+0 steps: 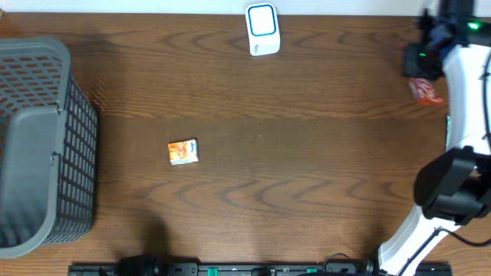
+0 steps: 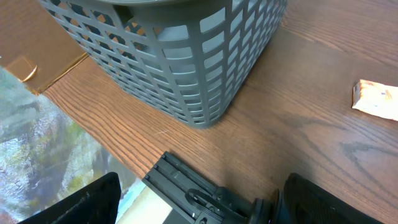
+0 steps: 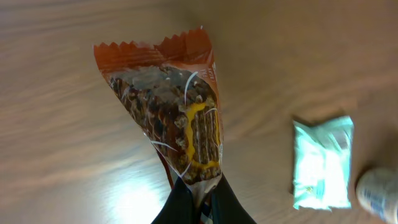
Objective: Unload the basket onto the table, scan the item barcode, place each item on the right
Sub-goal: 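Carry the chocolate bar to the right edge beside the wipes pack and release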
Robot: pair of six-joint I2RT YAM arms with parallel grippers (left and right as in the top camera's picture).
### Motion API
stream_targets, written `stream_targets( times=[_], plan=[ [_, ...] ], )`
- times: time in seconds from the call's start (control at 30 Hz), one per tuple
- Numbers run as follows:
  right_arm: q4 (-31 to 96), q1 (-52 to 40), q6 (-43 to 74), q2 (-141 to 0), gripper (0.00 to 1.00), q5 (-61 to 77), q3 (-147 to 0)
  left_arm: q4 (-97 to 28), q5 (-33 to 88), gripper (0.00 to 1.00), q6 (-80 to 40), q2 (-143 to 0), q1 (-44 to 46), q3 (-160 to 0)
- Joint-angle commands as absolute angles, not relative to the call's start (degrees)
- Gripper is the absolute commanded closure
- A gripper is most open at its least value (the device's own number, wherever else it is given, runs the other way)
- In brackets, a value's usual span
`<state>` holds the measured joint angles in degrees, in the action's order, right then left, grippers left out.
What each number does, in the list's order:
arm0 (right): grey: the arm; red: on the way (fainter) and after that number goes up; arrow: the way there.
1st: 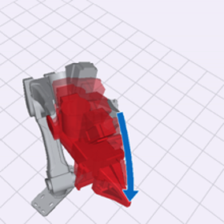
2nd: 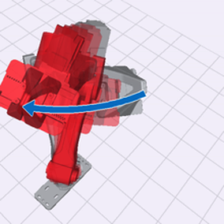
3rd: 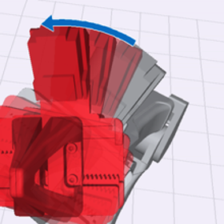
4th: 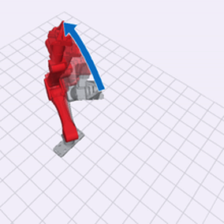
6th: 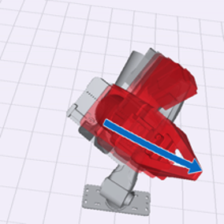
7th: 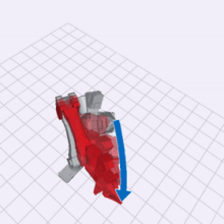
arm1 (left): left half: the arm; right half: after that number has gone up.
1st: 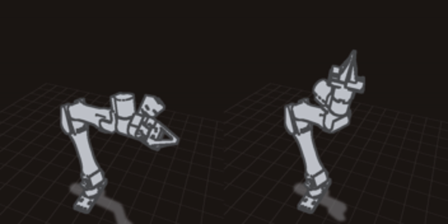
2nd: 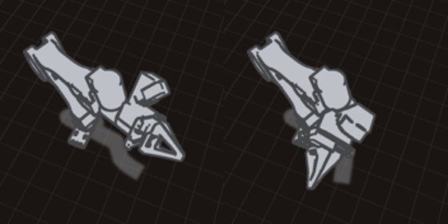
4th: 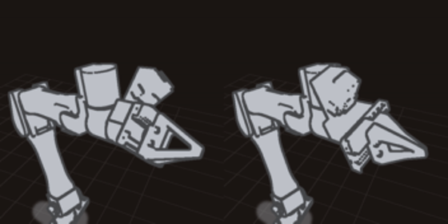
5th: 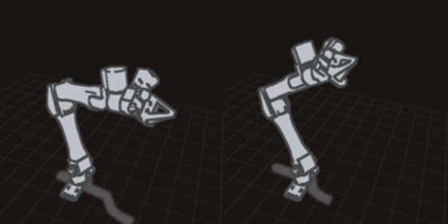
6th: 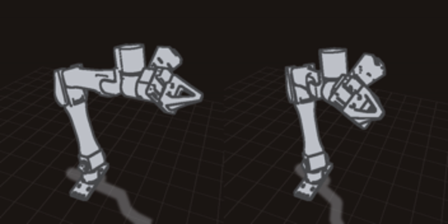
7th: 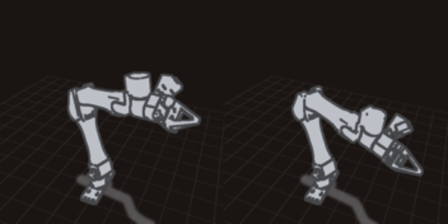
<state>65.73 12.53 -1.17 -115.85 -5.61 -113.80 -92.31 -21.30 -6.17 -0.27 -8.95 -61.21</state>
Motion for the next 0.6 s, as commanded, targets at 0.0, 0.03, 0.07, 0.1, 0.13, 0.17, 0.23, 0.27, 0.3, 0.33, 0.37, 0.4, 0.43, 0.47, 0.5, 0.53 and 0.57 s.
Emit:
stream_targets(
  times=[0.0, 0.03, 0.07, 0.1, 0.13, 0.17, 0.23, 0.27, 0.3, 0.33, 0.37, 0.4, 0.43, 0.47, 0.5, 0.53, 0.57],
  plan=[
    [62.92, 17.21, 6.7, -119.42, 0.99, -7.05, -110.19, -96.77, -21.85, 0.16, -6.11, -0.27, -9.15, -61.23],
    [61.65, 18.35, 6.81, -120.25, 0.98, -7.03, -109.14, -96.77, -21.85, 0.16, -6.11, -0.27, -9.15, -61.23],
    [60.34, 19.42, 6.81, -121.21, 0.98, -7.03, -108.03, -96.77, -21.85, 0.16, -6.11, -0.27, -9.15, -61.23],
    [59.22, 20.23, 6.79, -121.99, 0.98, -7.03, -107.07, -96.77, -21.85, 0.16, -6.11, -0.27, -9.15, -61.23],
    [57.89, 21.08, 6.79, -122.83, 0.98, -7.03, -105.86, -96.77, -21.85, 0.16, -6.11, -0.27, -9.15, -61.23],
    [56.82, 21.74, 6.76, -123.48, 0.99, -7.16, -104.88, -96.77, -21.85, 0.16, -6.11, -0.27, -9.15, -61.23],
    [54.52, 22.98, 6.59, -124.86, 0.99, -7.46, -103.15, -96.77, -21.85, 0.16, -6.11, -0.27, -9.15, -61.23],
    [53.67, 23.51, 6.61, -125.38, 0.99, -8.16, -102.52, -96.77, -21.85, 0.16, -6.11, -0.27, -9.15, -61.23],
    [52.95, 24.12, 6.63, -125.8, 0.99, -9.5, -102.0, -96.77, -21.85, 0.16, -6.11, -0.27, -9.15, -61.23],
    [52.42, 24.75, 6.63, -126.06, 0.99, -10.94, -101.62, -96.77, -21.85, 0.16, -6.11, -0.27, -9.15, -61.23],
    [52.23, 25.34, 6.68, -126.13, 0.99, -12.49, -101.45, -96.77, -21.85, 0.16, -6.11, -0.27, -9.15, -61.23],
    [52.21, 25.96, 6.68, -126.13, 0.99, -14.13, -101.45, -96.77, -21.85, 0.16, -6.11, -0.27, -9.15, -61.23],
    [52.21, 26.68, 6.66, -126.13, 0.99, -15.86, -101.45, -96.77, -21.85, 0.16, -6.11, -0.27, -9.15, -61.23],
    [52.23, 27.27, 6.63, -126.1, 0.99, -16.73, -101.47, -96.77, -21.85, 0.16, -6.11, -0.27, -9.15, -61.23],
    [52.23, 27.94, 6.61, -126.1, 0.99, -16.43, -101.47, -96.77, -21.85, 0.16, -6.11, -0.27, -9.15, -61.23],
    [52.34, 28.45, 6.61, -126.1, 0.82, -14.41, -101.54, -96.77, -21.85, 0.16, -6.11, -0.27, -9.15, -61.23],
    [52.99, 28.84, 6.59, -125.99, 0.62, -10.13, -101.84, -96.77, -21.85, 0.16, -6.11, -0.27, -9.15, -61.23]
  ],
)
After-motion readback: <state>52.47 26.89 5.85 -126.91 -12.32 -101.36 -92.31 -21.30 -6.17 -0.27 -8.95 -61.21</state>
